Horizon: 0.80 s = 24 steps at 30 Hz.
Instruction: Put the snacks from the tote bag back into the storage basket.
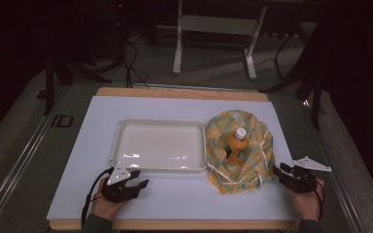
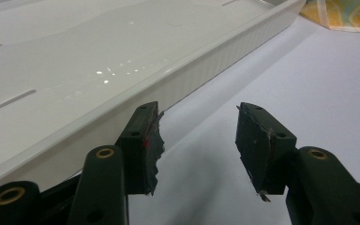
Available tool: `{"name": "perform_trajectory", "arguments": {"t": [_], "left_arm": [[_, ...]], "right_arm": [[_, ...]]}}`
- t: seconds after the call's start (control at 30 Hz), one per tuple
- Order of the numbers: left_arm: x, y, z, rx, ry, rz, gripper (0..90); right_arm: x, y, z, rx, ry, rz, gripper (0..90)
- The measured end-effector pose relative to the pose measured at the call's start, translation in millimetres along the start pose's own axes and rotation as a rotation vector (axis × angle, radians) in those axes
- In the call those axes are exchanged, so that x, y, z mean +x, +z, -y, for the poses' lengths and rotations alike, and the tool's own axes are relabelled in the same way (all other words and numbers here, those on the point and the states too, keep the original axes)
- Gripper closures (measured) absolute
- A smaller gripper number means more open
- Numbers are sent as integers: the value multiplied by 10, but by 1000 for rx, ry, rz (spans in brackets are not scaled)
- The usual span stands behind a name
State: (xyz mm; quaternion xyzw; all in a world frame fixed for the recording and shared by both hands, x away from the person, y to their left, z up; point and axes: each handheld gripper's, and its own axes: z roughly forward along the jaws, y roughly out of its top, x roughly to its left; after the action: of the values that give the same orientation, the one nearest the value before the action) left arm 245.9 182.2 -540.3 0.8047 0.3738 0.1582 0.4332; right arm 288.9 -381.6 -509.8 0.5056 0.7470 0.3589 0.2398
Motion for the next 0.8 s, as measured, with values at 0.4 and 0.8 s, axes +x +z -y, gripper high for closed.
{"name": "perform_trajectory", "arguments": {"t": [0.4, 0.8], "left_arm": [[-11, 2, -2, 5, 11, -2, 499], [-22, 16, -7, 19, 22, -2, 493]], "right_arm": [[-8, -9, -103, 56, -68, -7, 606], [-12, -58, -269, 82, -120, -37, 588]]}}
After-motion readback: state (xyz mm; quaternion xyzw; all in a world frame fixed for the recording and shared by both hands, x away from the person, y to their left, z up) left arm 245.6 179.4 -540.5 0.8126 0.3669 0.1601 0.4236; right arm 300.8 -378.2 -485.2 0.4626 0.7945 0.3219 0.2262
